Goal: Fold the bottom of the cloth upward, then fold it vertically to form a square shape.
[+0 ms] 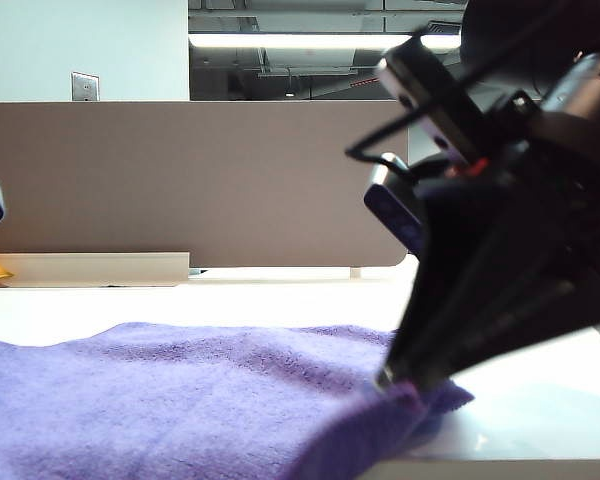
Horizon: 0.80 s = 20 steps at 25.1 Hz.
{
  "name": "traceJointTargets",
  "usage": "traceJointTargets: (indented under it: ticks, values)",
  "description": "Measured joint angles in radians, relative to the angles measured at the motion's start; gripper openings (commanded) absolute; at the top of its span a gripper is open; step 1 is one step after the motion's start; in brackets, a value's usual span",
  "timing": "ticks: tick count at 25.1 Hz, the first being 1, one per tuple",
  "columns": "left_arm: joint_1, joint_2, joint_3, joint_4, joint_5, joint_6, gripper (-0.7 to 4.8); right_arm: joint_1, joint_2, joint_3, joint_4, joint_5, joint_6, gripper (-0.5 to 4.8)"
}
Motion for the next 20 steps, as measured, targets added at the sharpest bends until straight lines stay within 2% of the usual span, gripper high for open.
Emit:
traceJointTargets:
  ticks: [1,5,14,18,20]
  values:
    - [0.000,0.000,0.000,0.039,0.046,-0.039,-0.06,-0.015,0.000,0.000,0.044,-0.013,0.033,-0.04]
    - [0.000,0.000,0.000,0.116,0.100,-0.114,-0.06,-0.076,-0.002,0.000,0.111,-0.067,0.100,0.00]
    - [0.002,0.002,0.069,0.256,0.109,-0.277,-0.06,-0.212,-0.002,0.000,0.163,-0.113,0.185,-0.01]
    - [0.002,0.002,0.089,0.390,0.114,-0.415,-0.06,-0.253,-0.002,0.000,0.222,-0.113,0.249,-0.01]
    - [0.002,0.021,0.089,0.516,0.134,-0.547,-0.06,-0.271,-0.002,0.000,0.292,-0.113,0.325,-0.01]
